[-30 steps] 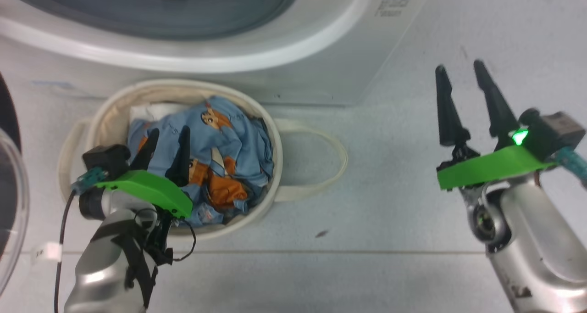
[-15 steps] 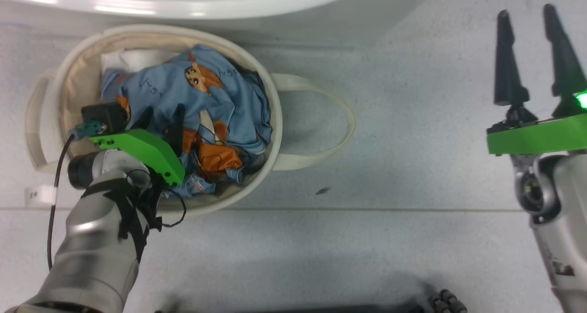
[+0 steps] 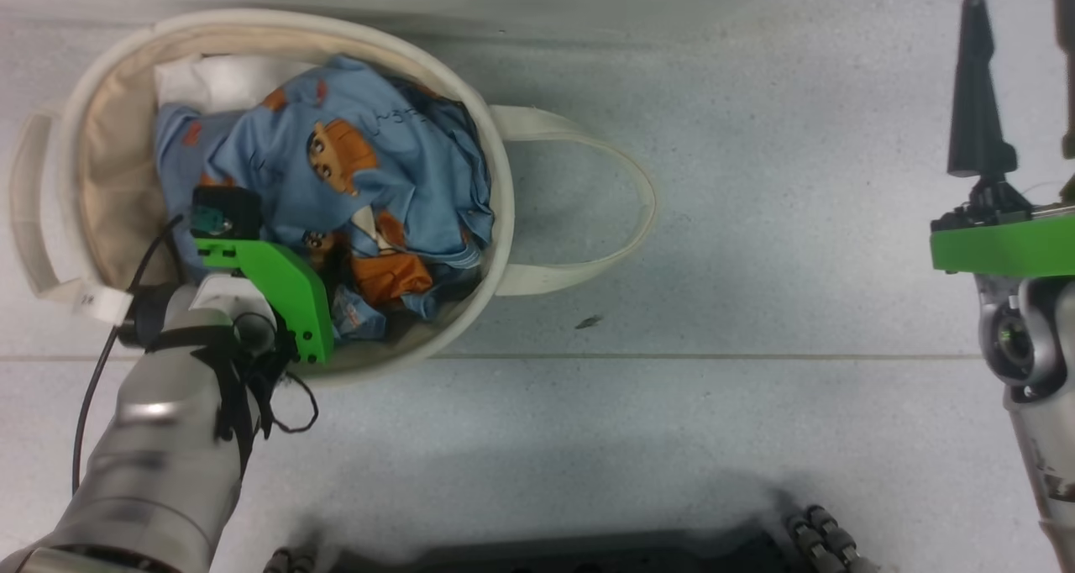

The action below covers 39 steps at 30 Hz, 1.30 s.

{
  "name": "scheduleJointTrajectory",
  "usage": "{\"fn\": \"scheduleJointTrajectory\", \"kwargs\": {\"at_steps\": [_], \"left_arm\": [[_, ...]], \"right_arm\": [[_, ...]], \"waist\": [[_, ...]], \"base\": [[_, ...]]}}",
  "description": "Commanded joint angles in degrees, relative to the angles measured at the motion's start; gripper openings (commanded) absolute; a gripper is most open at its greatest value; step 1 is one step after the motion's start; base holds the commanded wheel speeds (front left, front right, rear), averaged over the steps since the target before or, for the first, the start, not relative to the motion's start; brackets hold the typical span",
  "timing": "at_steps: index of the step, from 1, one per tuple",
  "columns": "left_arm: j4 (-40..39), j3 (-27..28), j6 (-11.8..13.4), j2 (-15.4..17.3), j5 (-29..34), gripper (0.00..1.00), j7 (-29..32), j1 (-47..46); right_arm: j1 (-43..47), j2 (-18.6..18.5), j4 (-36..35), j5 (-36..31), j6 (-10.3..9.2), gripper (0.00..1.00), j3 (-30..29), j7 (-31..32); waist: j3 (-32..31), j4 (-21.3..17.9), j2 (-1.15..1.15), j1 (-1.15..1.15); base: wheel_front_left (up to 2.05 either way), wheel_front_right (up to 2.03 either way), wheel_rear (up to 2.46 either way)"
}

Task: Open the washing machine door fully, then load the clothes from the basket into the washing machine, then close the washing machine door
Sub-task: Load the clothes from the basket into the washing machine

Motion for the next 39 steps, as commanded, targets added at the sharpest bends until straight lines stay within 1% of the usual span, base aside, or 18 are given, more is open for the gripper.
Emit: {"fn": "scheduleJointTrajectory", "kwargs": {"at_steps": [1, 4, 7, 8, 10, 11, 14, 16, 17, 18, 24, 30, 36, 39], "left_arm": [[-0.2, 0.0, 0.4, 2.6, 0.7, 1.00, 1.8, 0.8], [-0.2, -1.0, -0.2, 2.9, 1.2, 1.00, 3.6, 0.8], [-0.1, -1.8, -0.7, 3.3, 1.7, 1.00, 3.0, 0.3], [-0.1, -1.8, -0.7, 3.3, 1.7, 1.00, 3.0, 0.3], [-0.1, -1.7, -0.3, 3.4, 1.6, 1.00, 0.5, -0.5], [-0.1, -1.8, -0.2, 3.4, 1.6, 1.00, 0.2, -0.6], [-0.1, -2.1, 0.1, 3.4, 1.5, 1.00, 1.8, -0.8], [-0.1, -1.8, 0.4, 3.3, 1.1, 0.99, 1.3, -1.3], [-0.1, -1.7, 0.4, 3.2, 0.9, 0.11, 0.6, -1.5], [-0.1, -1.6, 0.4, 3.1, 0.8, 0.00, 0.1, -1.6], [-0.1, -1.1, 0.0, 3.0, -0.3, 0.00, -3.1, -1.4], [-0.1, -0.7, 0.2, 2.2, -1.2, 0.00, -7.0, -0.9], [-0.1, -0.5, -1.0, 1.3, -2.1, 0.00, -13.8, 1.2], [-0.1, -0.3, -1.7, 1.0, -2.7, 0.00, -16.1, 2.9]], "right_arm": [[2.4, -1.1, -2.2, -0.4, 0.01, 1.00, 0.0, -0.6], [3.1, -1.5, -2.8, -0.3, 0.01, 1.00, -0.6, -0.6], [3.7, -1.8, -3.3, -0.4, 0.01, 1.00, -1.2, -0.6], [3.7, -1.8, -3.3, -0.4, 0.01, 1.00, -1.2, -0.6], [4.1, -2.1, -3.6, -0.4, 0.01, 1.00, -1.4, -0.6], [4.3, -2.3, -3.7, -0.4, 0.01, 1.00, -1.5, -0.6], [4.8, -2.6, -4.3, -0.2, 0.01, 1.00, -1.7, -0.6], [5.2, -2.7, -4.6, -0.1, 0.01, 1.00, -2.0, -0.6], [5.4, -2.7, -4.6, 0.0, 0.01, 1.00, -2.2, -0.6], [5.6, -2.6, -4.6, 0.1, 0.01, 1.00, -2.5, -0.6], [5.7, -1.8, -4.6, 0.2, 0.01, 1.00, -2.4, -0.6], [5.1, -1.5, -3.3, 0.6, 0.01, 1.00, -1.8, -0.6], [4.3, -0.4, -1.2, 1.8, 0.01, 1.00, -0.9, -0.6], [4.1, 0.7, 0.2, 2.4, 0.01, 1.00, 0.1, -0.6]], "waist": [[0.5, -0.3, 0.00, 0.00], [0.9, -0.9, 0.00, 0.00], [1.3, -1.5, 0.00, 0.00], [1.3, -1.5, 0.00, 0.00], [1.6, -2.0, 0.00, 0.00], [1.7, -2.2, 0.00, 0.00], [2.3, -2.9, 0.00, 0.00], [2.5, -3.2, 0.00, 0.00], [2.5, -3.4, 0.00, 0.00], [2.5, -3.5, 0.00, 0.00], [1.4, -3.8, 0.00, 0.00], [-0.6, -2.7, 0.00, 0.00], [-5.3, -1.2, 0.00, 0.00], [-8.5, -0.5, 0.00, 0.00]], "base": [[0.00, 0.00, 0.00], [0.00, 0.00, 0.00], [0.00, 0.00, 0.00], [0.00, 0.00, 0.00], [0.00, 0.00, 0.00], [0.00, 0.00, 0.00], [0.00, 0.00, 0.00], [0.00, 0.00, 0.00], [0.00, 0.00, 0.00], [0.00, 0.00, 0.00], [0.00, 0.00, 0.00], [0.00, 0.00, 0.00], [0.00, 0.00, 0.00], [0.00, 0.00, 0.00]]}}
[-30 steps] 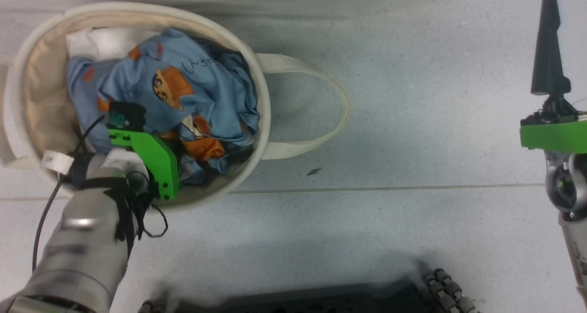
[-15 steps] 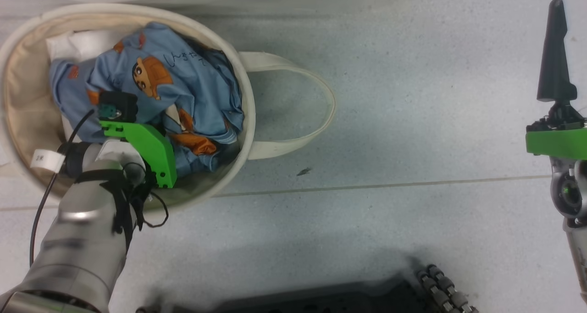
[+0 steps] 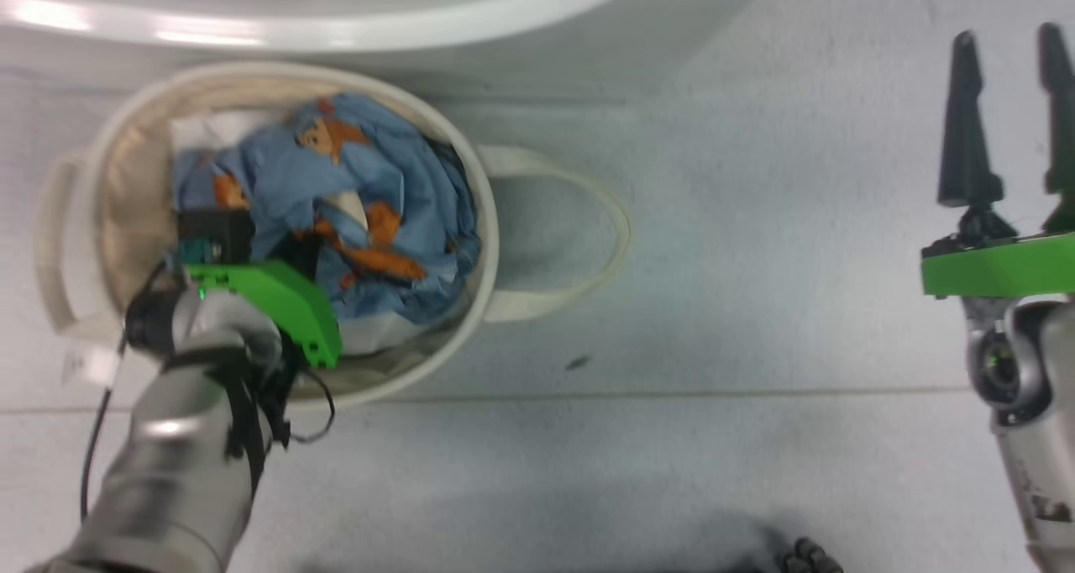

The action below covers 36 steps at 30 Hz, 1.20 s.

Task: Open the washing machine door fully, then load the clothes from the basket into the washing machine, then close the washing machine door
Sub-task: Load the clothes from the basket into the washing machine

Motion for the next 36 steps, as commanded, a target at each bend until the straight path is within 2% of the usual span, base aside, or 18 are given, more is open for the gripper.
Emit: {"fn": "scheduleJointTrajectory", "kwargs": {"at_steps": [1, 6, 13, 22, 28, 36], "left_arm": [[-0.4, 1.3, -0.4, 1.5, -0.6, 0.00, -1.7, 2.7], [-2.9, 2.9, -1.2, 1.2, -2.1, 0.00, -2.9, 6.6], [-17.7, 7.6, -0.2, 2.2, -0.1, 0.00, -3.0, 14.8], [-31.8, 14.6, -0.1, 2.0, 3.0, 0.00, -3.0, 22.8], [-42.8, 17.3, 0.9, 1.0, 7.1, 0.00, -3.0, 26.2], [-48.8, 19.5, 1.3, 0.7, 8.2, 0.00, -3.0, 25.5]], "right_arm": [[1.5, 0.4, -0.7, 0.7, 0.01, 1.00, 1.3, -0.3], [2.2, 2.2, 1.7, 1.8, 0.01, 1.00, 2.5, -0.3], [5.8, 3.7, 4.7, 3.5, 0.01, 1.00, 3.6, -0.3], [9.8, 5.1, 6.4, 5.0, 0.01, 1.00, 3.9, -0.3], [13.6, 6.2, 6.9, 5.6, 0.01, 1.00, 3.2, -0.3], [15.6, 6.2, 6.2, 5.6, 0.01, 1.00, 2.4, -0.3]], "waist": [[-4.1, 1.3, 0.00, 0.00], [-10.6, 2.3, 0.00, 0.00], [-19.4, 3.9, 0.00, 0.00], [-27.1, 4.6, 0.00, 0.00], [-31.6, 4.9, 0.00, 0.00], [-32.8, 3.9, 0.00, 0.00]], "base": [[0.00, 0.00, 0.00], [0.00, 0.00, 0.00], [0.00, 0.00, 0.00], [0.00, 0.00, 0.00], [0.00, 0.00, 0.00], [0.00, 0.00, 0.00]]}}
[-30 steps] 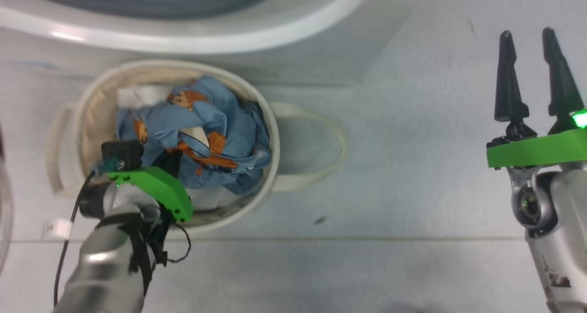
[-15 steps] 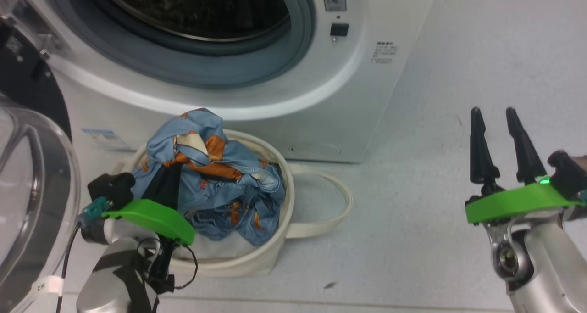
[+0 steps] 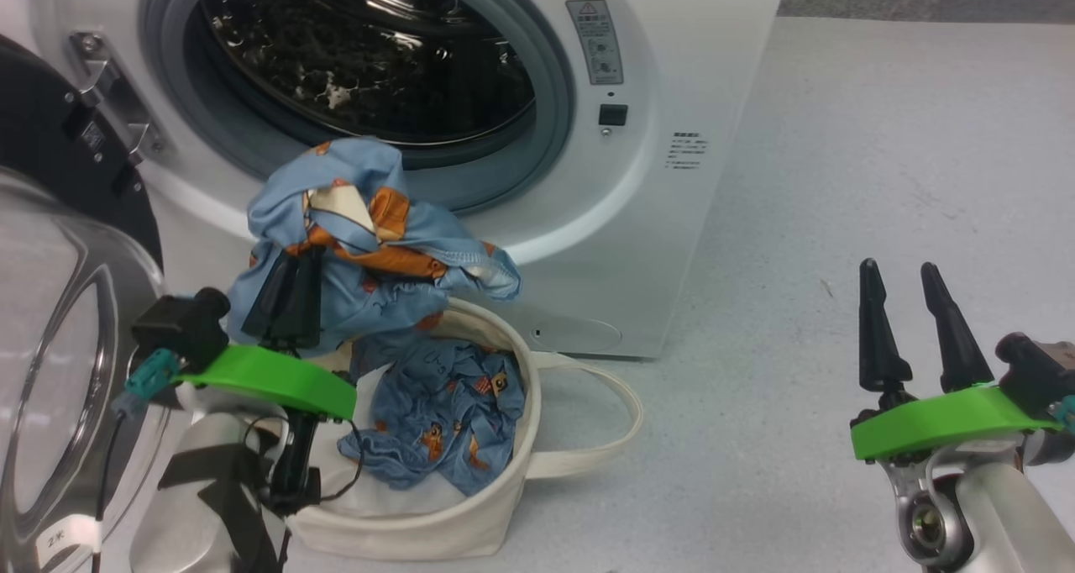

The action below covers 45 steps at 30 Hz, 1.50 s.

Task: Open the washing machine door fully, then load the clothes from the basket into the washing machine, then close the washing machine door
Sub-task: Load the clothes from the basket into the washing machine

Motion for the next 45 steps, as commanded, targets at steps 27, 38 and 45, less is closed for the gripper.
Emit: {"fn": "scheduleJointTrajectory", "kwargs": {"at_steps": [27, 38, 45], "left_arm": [[22.2, 5.4, -0.6, 6.5, 5.6, 0.00, -0.7, -36.4], [28.2, 4.2, -0.1, 9.0, 10.1, 0.00, -0.7, -51.3], [29.9, 4.0, 1.0, 11.0, 12.0, 0.00, -0.7, -58.0]], "right_arm": [[-5.4, -2.4, -8.1, -3.0, 0.01, 1.00, -2.2, -0.3], [-5.6, -1.2, -11.9, -4.8, 0.01, 1.00, -5.4, -0.3], [-4.4, 0.2, -13.4, -5.5, 0.01, 1.00, -7.1, -0.3]], "waist": [[24.5, -8.8, -0.01, 0.00], [35.6, -11.7, -0.01, 0.00], [39.2, -13.7, -0.01, 0.00]], "base": [[0.00, 0.00, 0.00], [0.00, 0.00, 0.00], [0.00, 0.00, 0.00]]}}
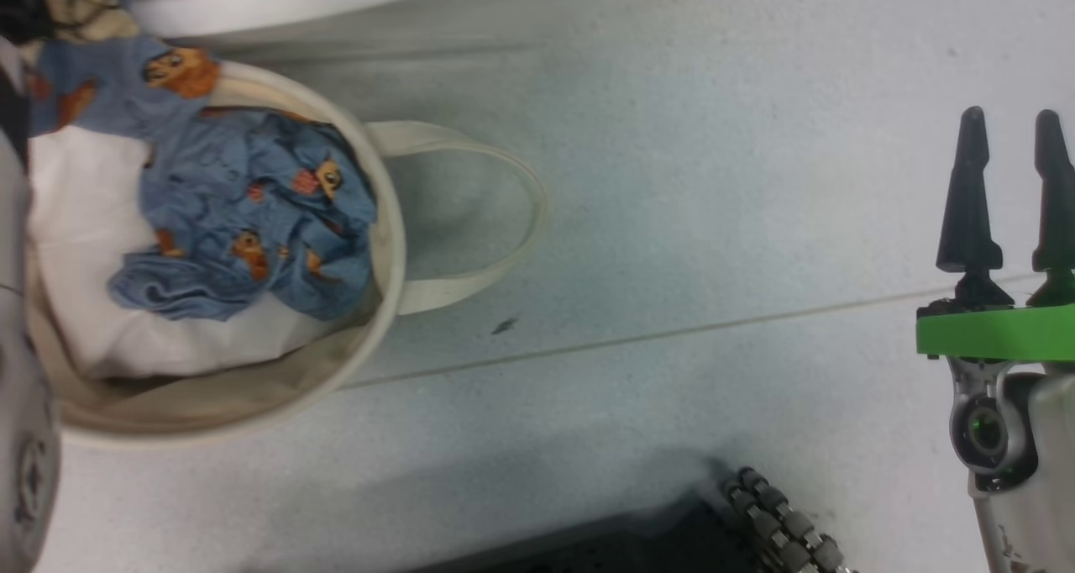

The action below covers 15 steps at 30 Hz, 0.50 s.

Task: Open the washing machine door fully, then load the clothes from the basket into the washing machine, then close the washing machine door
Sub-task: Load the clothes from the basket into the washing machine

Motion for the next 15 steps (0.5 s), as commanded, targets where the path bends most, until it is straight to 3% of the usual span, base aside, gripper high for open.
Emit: {"fn": "scheduleJointTrajectory", "kwargs": {"at_steps": [1, 5, 12, 15], "left_arm": [[-1.8, 0.3, 0.3, 3.4, 1.1, 0.00, -0.3, -3.0], [-5.4, 0.8, 1.0, 4.0, 1.7, 0.00, -0.3, -6.4], [-19.2, 5.7, 1.7, 4.0, 1.2, 0.00, -0.3, -6.3], [-14.9, 6.0, 1.2, 3.4, 1.7, 0.00, -0.3, -4.4]], "right_arm": [[2.3, 0.0, -2.2, -0.4, 0.01, 1.00, 0.1, -0.3], [2.5, 1.0, -3.1, -0.5, 0.01, 1.00, -0.5, -0.3], [2.4, 2.3, -4.6, -1.7, 0.01, 1.00, -1.2, -0.3], [2.4, 2.7, -4.7, -2.3, 0.01, 1.00, -1.0, -0.3]], "waist": [[1.7, -1.7, 0.00, -0.02], [3.3, -2.6, 0.00, -0.02], [4.4, -2.7, 0.00, -0.02], [4.3, -2.3, 0.00, -0.02]], "base": [[0.00, 0.00, 0.00], [0.00, 0.00, 0.00], [0.07, 0.07, 0.07], [0.03, 0.03, 0.03]]}}
